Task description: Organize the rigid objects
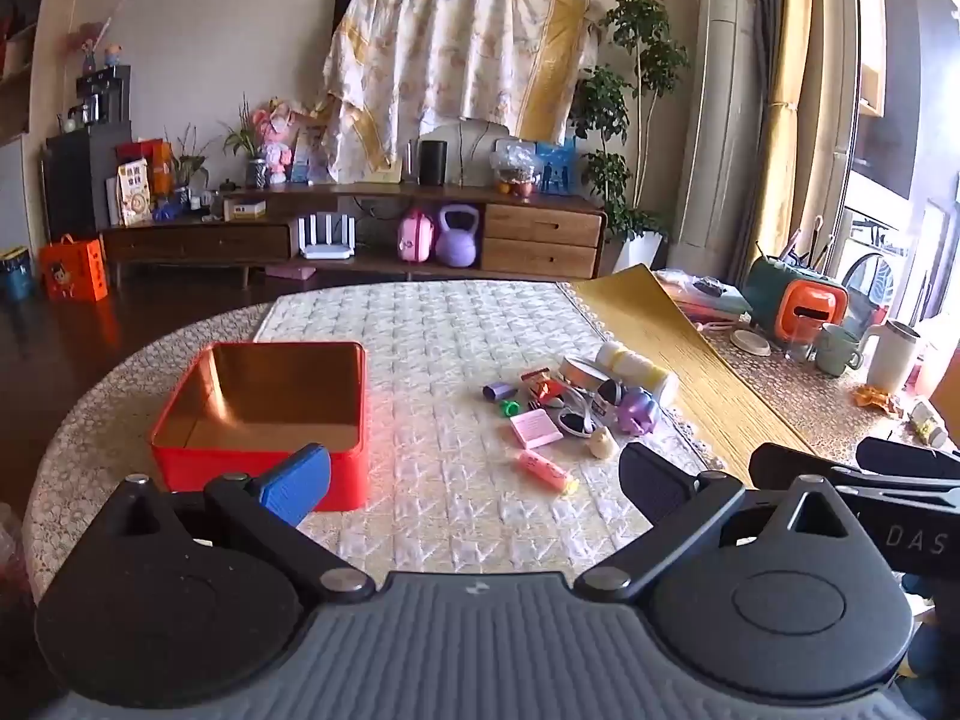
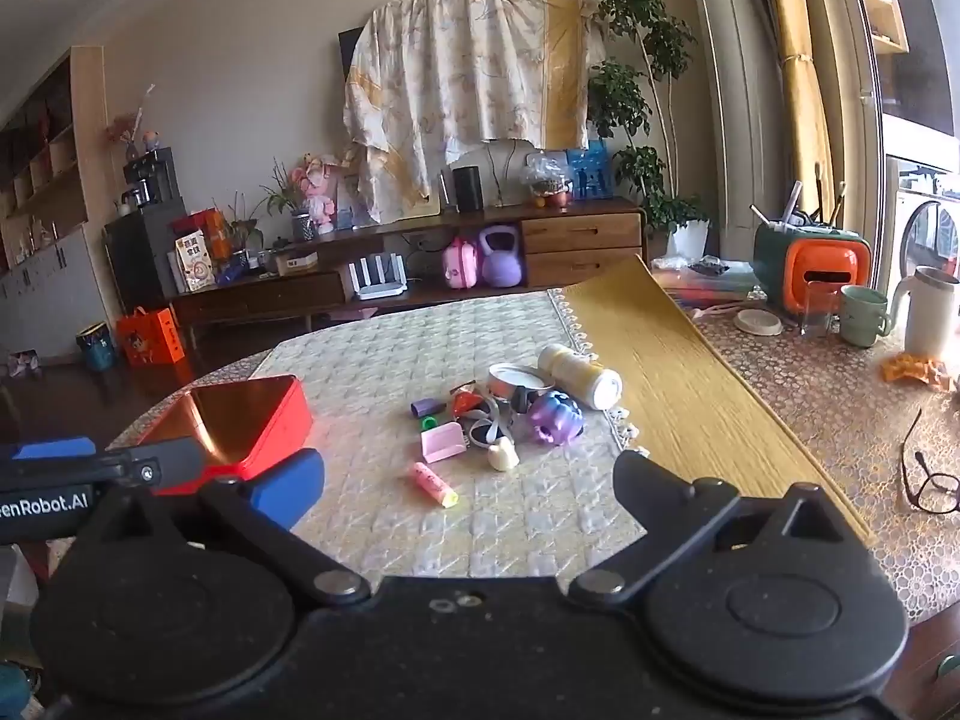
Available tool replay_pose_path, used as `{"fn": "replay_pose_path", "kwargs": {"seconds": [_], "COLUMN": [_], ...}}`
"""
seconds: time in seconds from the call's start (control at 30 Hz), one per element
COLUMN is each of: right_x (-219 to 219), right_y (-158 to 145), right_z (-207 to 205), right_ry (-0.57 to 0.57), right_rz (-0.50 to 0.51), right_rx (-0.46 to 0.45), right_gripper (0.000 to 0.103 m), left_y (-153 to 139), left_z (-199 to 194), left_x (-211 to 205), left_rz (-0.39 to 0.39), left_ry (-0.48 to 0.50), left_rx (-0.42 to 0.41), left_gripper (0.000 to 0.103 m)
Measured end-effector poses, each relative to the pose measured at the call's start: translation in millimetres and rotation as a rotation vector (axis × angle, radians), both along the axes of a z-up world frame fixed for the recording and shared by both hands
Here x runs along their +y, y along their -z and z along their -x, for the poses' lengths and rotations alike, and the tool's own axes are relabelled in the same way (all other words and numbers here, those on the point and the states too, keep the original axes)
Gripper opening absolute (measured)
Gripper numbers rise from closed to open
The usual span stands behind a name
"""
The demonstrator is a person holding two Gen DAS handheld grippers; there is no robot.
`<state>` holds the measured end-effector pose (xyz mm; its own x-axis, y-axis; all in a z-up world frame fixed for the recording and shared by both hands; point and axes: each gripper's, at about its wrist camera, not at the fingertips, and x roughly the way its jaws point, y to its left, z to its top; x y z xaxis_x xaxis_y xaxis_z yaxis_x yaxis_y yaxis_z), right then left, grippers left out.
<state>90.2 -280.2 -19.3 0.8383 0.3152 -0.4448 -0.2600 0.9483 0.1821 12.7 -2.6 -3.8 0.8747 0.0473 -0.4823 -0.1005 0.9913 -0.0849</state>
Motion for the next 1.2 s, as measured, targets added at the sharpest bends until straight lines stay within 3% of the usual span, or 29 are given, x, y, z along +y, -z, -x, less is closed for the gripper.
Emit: {"fn": "replay_pose_path", "kwargs": {"seconds": [0.4,0.7,1.2], "right_x": [15.9,12.4,8.9], "right_y": [-6.1,-8.5,-6.9], "right_z": [15.9,16.9,12.1], "right_ry": [-0.075,-0.045,-0.043], "right_rz": [-0.011,-0.018,-0.02], "right_rx": [-0.039,-0.083,-0.036], "right_gripper": [0.103,0.103,0.103], "left_y": [-0.6,0.0,0.0], "left_z": [-0.9,-1.0,-2.1], "left_x": [-0.4,-1.9,-2.8], "left_rz": [0.023,0.017,0.018], "left_ry": [-0.015,-0.031,-0.014], "left_rx": [-0.007,0.0,0.003], "left_gripper": [0.103,0.103,0.103]}}
